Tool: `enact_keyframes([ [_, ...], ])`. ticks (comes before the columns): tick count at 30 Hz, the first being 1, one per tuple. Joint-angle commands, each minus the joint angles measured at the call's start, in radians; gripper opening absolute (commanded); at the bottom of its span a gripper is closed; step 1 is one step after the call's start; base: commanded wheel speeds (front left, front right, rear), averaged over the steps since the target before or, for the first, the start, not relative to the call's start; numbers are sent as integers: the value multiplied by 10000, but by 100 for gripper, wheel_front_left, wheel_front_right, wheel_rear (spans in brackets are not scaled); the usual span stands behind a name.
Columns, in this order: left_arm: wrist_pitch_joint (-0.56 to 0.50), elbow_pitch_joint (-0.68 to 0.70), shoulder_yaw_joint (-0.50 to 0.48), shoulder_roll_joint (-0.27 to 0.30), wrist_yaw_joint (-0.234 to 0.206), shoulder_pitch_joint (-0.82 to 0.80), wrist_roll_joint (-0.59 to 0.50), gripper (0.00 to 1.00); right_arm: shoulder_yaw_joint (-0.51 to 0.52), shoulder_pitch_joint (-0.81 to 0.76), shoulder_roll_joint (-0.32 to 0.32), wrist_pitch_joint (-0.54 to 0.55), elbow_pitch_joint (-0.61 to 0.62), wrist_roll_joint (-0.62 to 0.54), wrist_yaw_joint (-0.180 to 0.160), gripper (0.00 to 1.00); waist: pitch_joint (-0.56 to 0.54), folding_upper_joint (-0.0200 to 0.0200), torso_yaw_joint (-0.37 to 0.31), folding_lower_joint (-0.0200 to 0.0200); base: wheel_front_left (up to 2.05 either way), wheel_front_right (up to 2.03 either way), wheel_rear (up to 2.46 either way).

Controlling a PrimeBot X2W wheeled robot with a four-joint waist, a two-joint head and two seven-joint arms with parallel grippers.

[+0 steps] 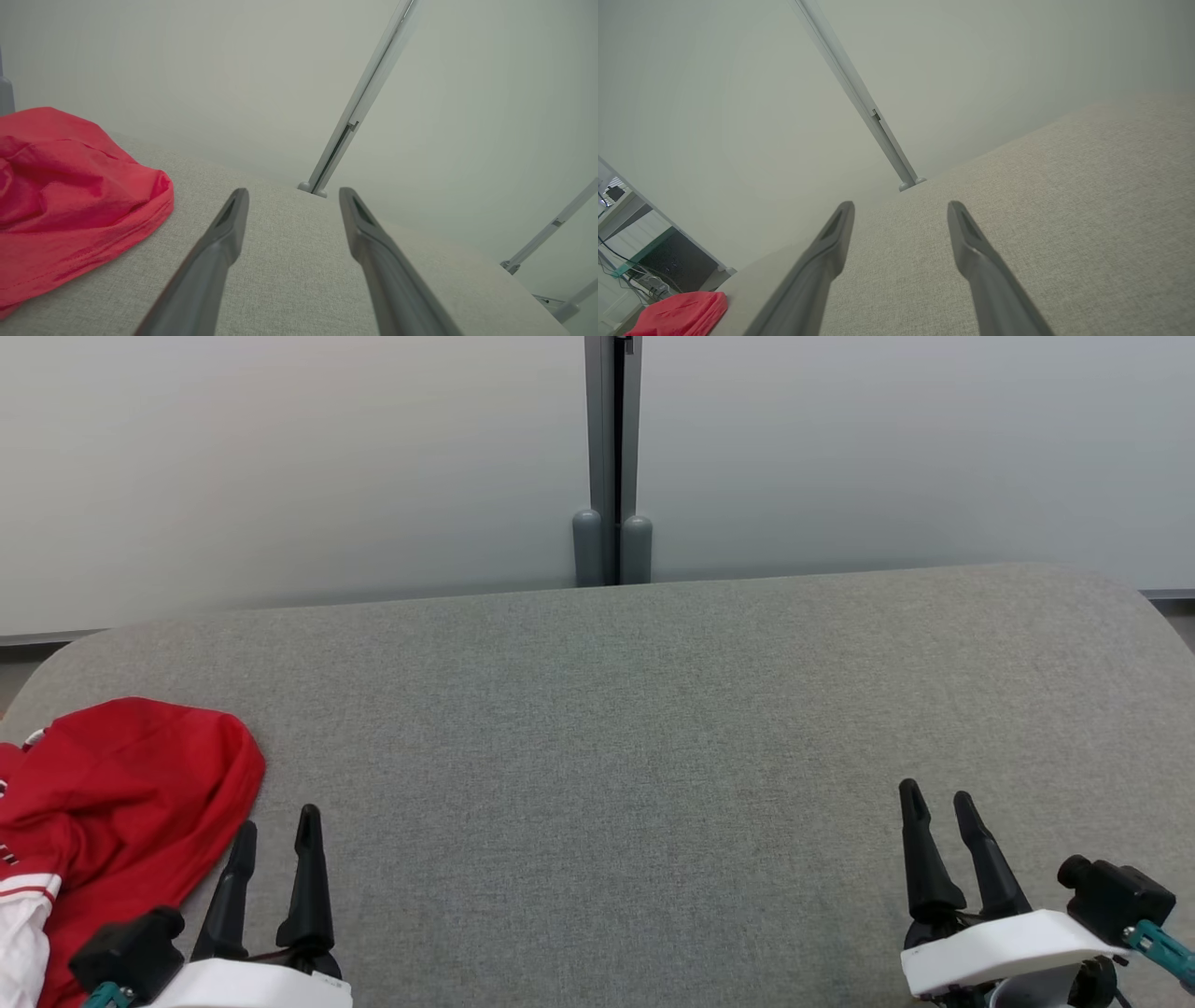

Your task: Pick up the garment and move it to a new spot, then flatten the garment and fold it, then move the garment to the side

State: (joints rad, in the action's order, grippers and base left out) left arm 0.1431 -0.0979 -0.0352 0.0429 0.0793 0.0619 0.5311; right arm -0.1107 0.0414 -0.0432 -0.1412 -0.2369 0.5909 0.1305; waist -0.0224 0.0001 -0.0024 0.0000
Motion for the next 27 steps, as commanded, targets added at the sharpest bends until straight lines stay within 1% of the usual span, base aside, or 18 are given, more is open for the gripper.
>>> enact_keyframes([
  [1, 100, 110, 15, 62, 52, 65, -388, 100, -87, 35, -62, -125, 71, -336, 2, 100, -18, -1, 5, 0, 0, 0, 0],
  [8, 278, 173, 49, 67, 70, 166, -1074, 100, -128, -55, -68, -307, 37, -904, 2, 100, -95, -1, 35, 0, 0, 0, 0],
  [17, 468, 120, -94, 71, 153, 325, -1470, 100, -83, -135, -70, -495, -82, -1586, 3, 100, -202, -1, 8, 0, 0, 0, 0],
  [27, 682, -143, -44, 79, 238, 504, -2246, 100, -257, -266, -78, -712, -184, -2422, 3, 100, -357, -1, -53, 0, 0, 0, 0],
])
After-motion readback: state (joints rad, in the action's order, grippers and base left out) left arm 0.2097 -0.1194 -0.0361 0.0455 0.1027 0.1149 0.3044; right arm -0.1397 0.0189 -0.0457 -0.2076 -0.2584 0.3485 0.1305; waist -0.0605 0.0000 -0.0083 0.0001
